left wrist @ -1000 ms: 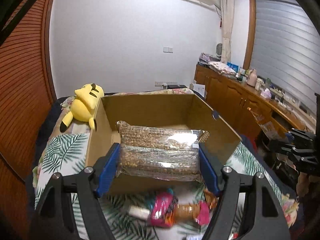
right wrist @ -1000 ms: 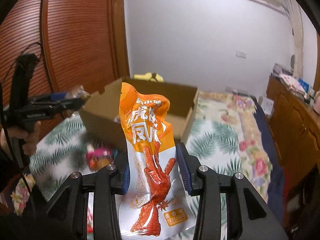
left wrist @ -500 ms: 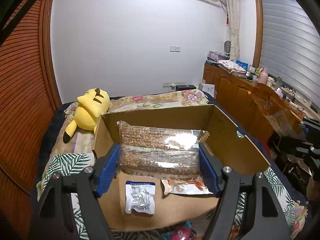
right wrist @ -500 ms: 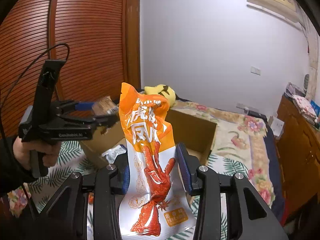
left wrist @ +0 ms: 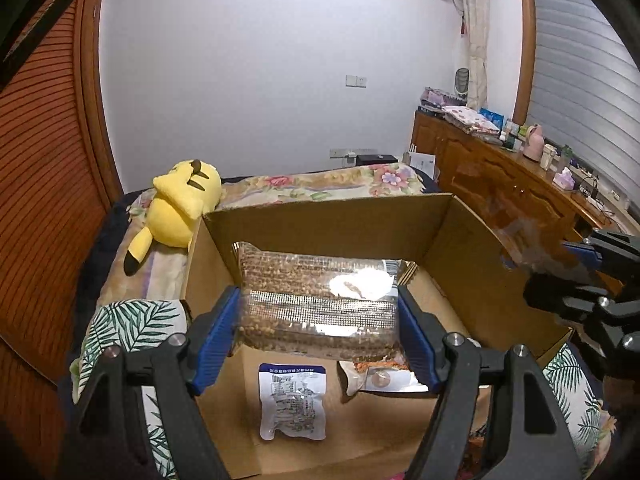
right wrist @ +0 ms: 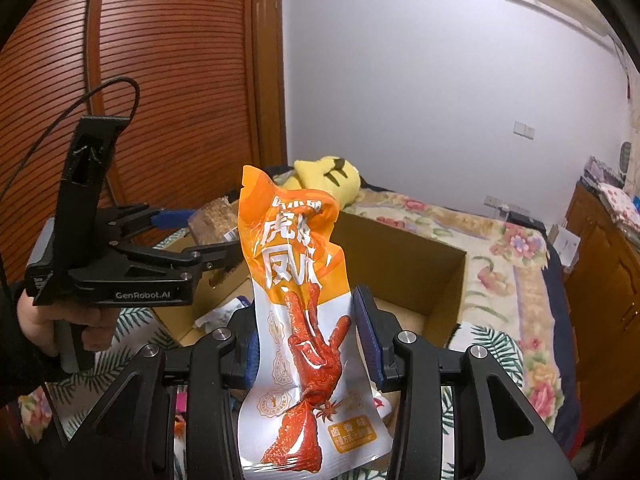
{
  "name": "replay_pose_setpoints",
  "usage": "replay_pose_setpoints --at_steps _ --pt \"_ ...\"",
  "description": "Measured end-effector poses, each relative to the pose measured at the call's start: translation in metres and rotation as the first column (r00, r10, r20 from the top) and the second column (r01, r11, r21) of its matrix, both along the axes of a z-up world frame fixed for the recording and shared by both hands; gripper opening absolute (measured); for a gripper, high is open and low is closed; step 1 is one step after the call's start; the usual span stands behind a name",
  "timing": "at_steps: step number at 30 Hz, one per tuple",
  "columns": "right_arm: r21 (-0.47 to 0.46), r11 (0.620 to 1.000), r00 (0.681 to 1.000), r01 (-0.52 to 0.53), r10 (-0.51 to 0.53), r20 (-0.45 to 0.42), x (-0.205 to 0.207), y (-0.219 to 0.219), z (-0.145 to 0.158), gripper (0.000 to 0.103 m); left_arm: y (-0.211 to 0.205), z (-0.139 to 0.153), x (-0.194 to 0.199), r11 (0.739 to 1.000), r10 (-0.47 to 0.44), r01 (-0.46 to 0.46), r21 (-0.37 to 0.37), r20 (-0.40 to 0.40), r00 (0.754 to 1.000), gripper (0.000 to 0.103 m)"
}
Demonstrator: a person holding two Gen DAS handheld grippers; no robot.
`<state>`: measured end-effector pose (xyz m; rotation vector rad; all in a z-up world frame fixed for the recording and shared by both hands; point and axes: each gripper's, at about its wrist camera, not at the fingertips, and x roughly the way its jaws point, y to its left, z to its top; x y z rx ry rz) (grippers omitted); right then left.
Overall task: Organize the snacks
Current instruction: 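Carry both packets over the box and open both tools to drop them, then withdraw both tools from the box back toward the remaining snacks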
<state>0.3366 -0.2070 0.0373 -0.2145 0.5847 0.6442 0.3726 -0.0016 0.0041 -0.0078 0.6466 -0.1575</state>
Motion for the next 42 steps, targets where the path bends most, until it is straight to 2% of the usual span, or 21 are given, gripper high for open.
replay_pose_setpoints --at_steps 14,19,24,27,29,35,40,42 --pt "-0.028 0.999 0.997 0.035 -0.037 -0.063 0.018 0.009 -0.035 0.042 0.001 -0.01 0.004 1.0 0.009 -0.009 0.002 -0.019 1.0 0.081" --pt "0.009 0.998 0.996 0.059 -0.059 -0.066 0.019 0.001 -0.035 0.061 -0.004 -0.01 0.001 1.0 -0.002 0.002 0.003 -0.024 1.0 0.082" --pt "0.053 0.996 0.995 0.073 -0.069 -0.071 0.014 -0.013 -0.03 0.061 -0.011 -0.001 -0.008 1.0 -0.02 0.02 0.011 -0.005 1.0 0.086" --pt "0.082 0.993 0.995 0.084 -0.079 -0.069 0.009 -0.025 -0.025 0.061 -0.016 0.006 -0.013 1.0 -0.028 0.028 0.013 0.006 1.0 0.092" --pt "0.095 0.991 0.994 0.094 -0.088 -0.067 0.002 -0.032 -0.023 0.061 -0.019 0.009 -0.015 0.999 -0.03 0.03 0.017 0.005 1.0 0.092" --pt "0.129 0.988 0.995 0.085 -0.079 -0.053 -0.025 -0.049 -0.015 0.061 -0.026 0.019 -0.044 0.999 -0.025 0.024 0.043 0.024 0.999 0.093" --pt "0.161 0.986 0.999 0.039 -0.037 -0.02 -0.047 -0.053 0.001 0.061 -0.026 0.021 -0.082 0.998 0.003 -0.005 0.063 0.046 0.999 0.093" --pt "0.174 0.985 1.0 0.015 -0.013 -0.013 -0.054 -0.052 0.007 0.061 -0.025 0.02 -0.097 0.997 0.016 -0.018 0.074 0.031 0.999 0.093"
